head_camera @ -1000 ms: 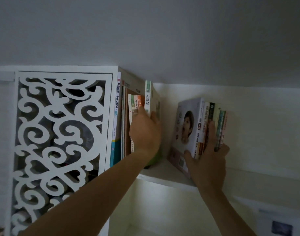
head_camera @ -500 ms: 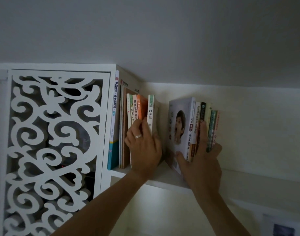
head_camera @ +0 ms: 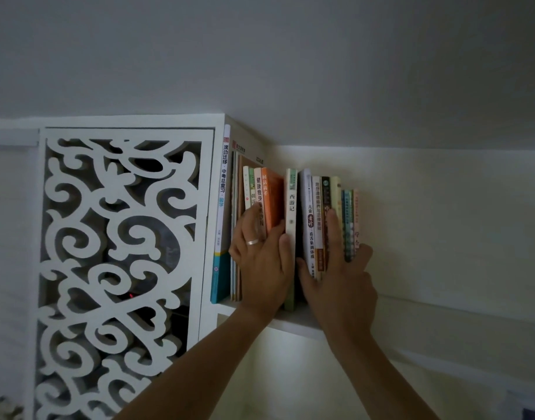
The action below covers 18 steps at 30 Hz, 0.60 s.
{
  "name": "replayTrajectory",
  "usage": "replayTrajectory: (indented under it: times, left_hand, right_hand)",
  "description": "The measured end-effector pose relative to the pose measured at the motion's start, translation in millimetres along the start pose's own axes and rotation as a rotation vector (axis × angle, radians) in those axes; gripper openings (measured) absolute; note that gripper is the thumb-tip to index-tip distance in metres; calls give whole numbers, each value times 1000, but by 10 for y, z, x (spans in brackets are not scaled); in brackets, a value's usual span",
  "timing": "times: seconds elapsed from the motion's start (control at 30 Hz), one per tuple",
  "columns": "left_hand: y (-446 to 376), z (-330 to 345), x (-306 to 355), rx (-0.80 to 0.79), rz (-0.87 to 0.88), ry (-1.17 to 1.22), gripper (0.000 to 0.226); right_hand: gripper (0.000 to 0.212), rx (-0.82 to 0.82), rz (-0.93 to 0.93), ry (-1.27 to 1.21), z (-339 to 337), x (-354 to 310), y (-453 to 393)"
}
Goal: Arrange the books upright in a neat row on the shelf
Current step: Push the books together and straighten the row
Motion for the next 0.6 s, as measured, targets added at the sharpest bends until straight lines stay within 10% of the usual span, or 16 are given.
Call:
replayTrajectory:
  times: [0.33, 0.6]
  left_hand:
    - [0, -111, 123, 59, -18, 194, 38]
    - [-42, -194, 157, 75, -40, 268, 57]
  right_hand:
    - [83, -11, -12, -78, 87, -85, -33]
    - [117, -98, -40, -160, 49, -46, 11]
Point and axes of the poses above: each hand's wrist, its own y-axis away from the middle knuckle, its own z-axis out of the palm, x = y × z, the point moved 4 cm from there along -y, towards the middle knuckle, and after that the axes turned 8 degrees about y, right-handed, at the moved point
